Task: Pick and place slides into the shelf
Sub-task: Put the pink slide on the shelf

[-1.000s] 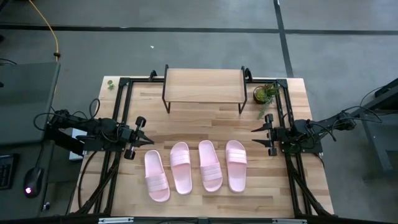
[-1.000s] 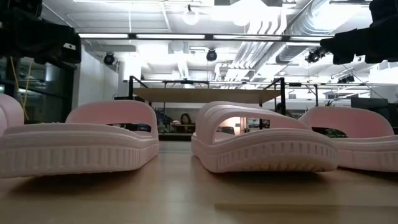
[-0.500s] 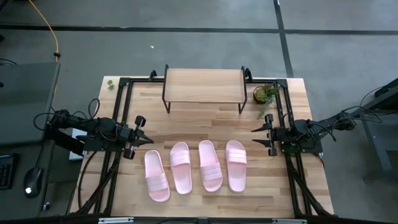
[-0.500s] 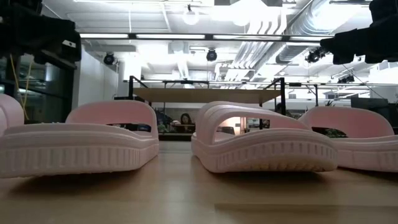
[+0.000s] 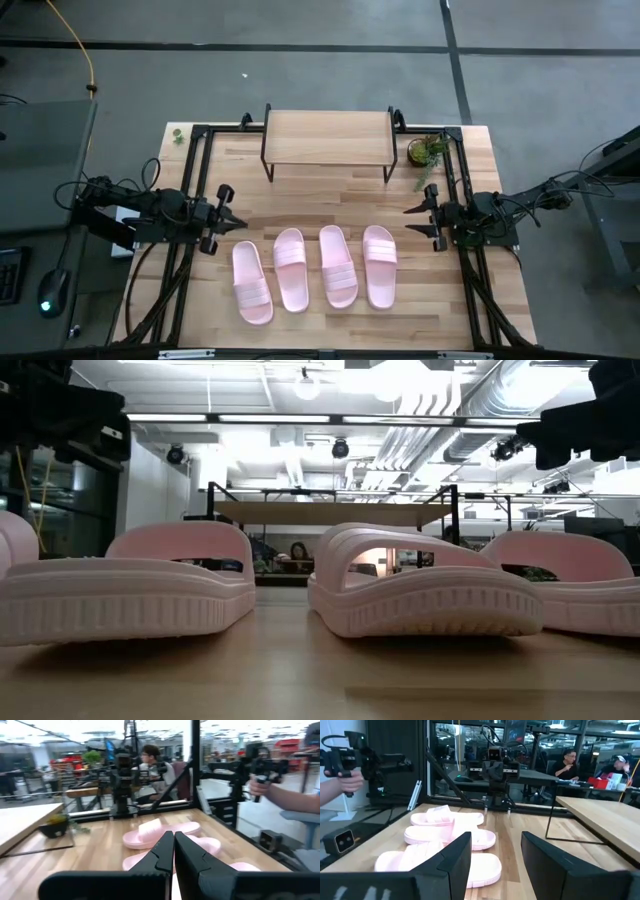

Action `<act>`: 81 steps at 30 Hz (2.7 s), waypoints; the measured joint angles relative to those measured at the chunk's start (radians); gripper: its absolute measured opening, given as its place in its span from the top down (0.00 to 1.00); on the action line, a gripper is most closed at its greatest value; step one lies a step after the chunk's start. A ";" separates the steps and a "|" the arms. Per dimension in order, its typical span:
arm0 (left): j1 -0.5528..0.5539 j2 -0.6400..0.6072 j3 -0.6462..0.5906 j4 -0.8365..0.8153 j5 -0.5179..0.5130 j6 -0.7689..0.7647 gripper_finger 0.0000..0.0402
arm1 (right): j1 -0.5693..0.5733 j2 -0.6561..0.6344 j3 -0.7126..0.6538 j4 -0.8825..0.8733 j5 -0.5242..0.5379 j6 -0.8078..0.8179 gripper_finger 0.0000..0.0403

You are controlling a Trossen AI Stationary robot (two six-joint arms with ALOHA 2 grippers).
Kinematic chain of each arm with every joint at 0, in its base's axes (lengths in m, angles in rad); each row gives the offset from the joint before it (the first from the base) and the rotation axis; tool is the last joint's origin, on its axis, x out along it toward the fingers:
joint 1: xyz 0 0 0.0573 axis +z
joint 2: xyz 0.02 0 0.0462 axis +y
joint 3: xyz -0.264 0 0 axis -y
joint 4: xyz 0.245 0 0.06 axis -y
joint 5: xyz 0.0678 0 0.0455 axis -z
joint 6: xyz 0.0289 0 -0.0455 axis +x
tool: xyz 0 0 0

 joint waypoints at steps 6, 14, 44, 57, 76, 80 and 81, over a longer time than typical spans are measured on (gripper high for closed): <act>0.000 0.000 0.000 0.002 -0.067 -0.025 0.99 | 0.000 0.000 0.000 0.006 0.000 0.048 0.59; 0.000 0.000 0.000 0.022 -0.081 -0.033 0.80 | 0.000 0.000 0.008 0.076 0.008 -0.061 0.59; 0.000 0.000 0.000 0.332 -0.146 -0.100 0.56 | 0.000 0.000 0.029 0.260 -0.044 0.083 0.59; 0.000 0.000 0.000 0.321 -0.152 -0.188 0.58 | 0.000 0.043 0.102 0.304 -0.119 0.078 0.59; 0.000 0.000 0.000 0.260 -0.155 -0.188 0.58 | 0.075 0.748 0.575 0.074 0.010 0.096 0.59; 0.000 0.000 0.000 0.259 -0.163 -0.187 0.58 | 0.136 0.903 0.722 -0.103 0.174 0.102 0.59; 0.000 0.000 0.000 0.258 -0.166 -0.187 0.58 | 0.151 0.939 0.759 -0.137 0.204 0.102 0.59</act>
